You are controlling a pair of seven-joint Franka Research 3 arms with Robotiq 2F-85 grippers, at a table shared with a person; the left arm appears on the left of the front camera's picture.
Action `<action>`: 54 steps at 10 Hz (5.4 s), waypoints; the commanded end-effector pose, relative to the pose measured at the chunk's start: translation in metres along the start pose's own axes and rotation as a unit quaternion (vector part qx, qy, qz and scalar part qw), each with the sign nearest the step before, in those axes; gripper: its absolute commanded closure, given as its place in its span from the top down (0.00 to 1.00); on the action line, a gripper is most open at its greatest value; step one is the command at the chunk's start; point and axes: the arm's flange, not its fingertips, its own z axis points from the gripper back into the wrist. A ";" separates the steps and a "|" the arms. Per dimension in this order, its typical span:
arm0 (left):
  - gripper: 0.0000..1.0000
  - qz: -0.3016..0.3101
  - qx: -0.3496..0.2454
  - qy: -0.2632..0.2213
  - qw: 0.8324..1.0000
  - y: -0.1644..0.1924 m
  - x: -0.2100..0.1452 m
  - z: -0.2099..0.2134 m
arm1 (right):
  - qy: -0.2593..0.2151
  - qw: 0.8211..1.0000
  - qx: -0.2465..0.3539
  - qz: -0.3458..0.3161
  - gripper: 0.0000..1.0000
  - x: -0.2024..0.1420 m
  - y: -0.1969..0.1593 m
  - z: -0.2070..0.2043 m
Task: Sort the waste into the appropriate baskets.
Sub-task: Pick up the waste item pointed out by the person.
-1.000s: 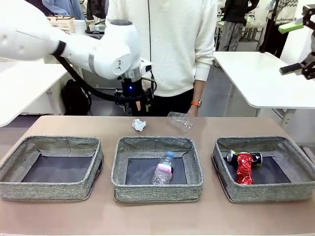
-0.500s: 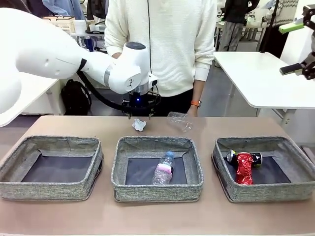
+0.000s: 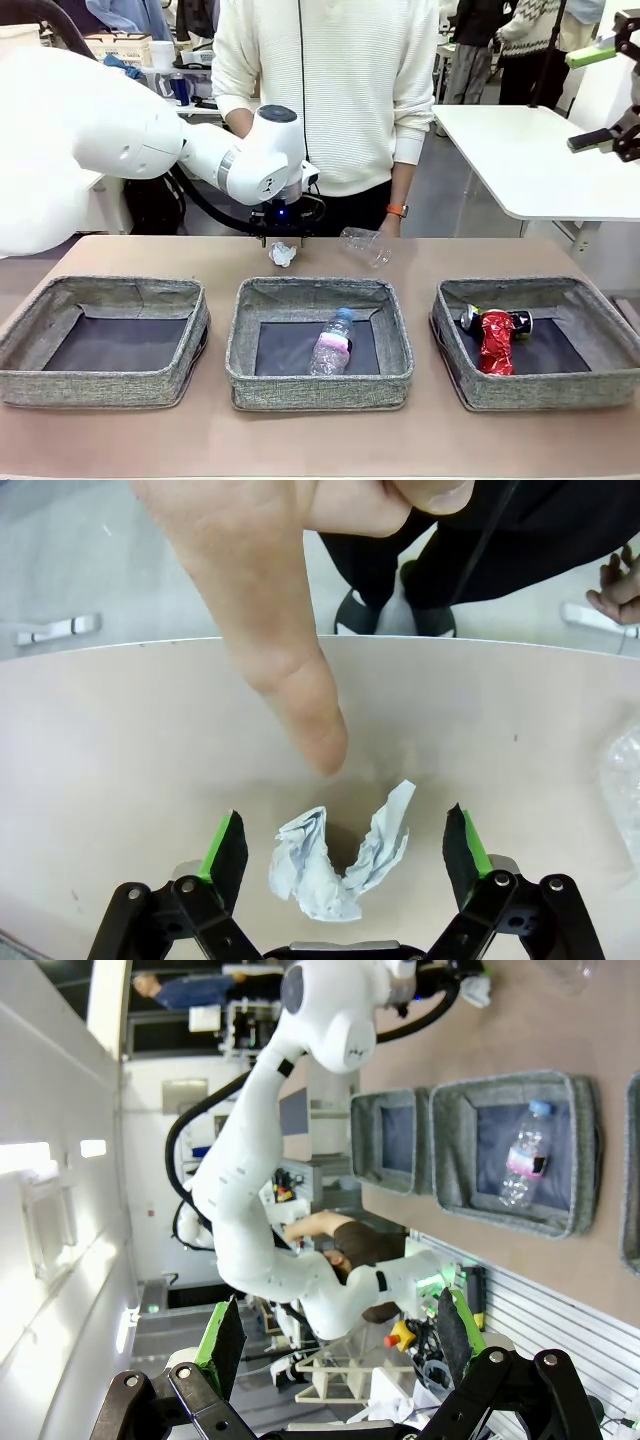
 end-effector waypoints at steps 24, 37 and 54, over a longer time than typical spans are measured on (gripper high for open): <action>0.00 -0.031 -0.115 0.036 0.992 0.035 -0.091 0.239 | 0.002 1.000 0.008 0.007 1.00 0.000 0.001 0.002; 0.06 -0.034 -0.171 0.024 0.984 -0.013 -0.186 0.393 | 0.002 1.000 0.008 0.007 1.00 0.000 0.001 0.002; 0.06 -0.040 -0.053 0.041 0.997 -0.046 -0.158 0.510 | 0.002 1.000 0.008 0.007 1.00 0.000 0.001 0.002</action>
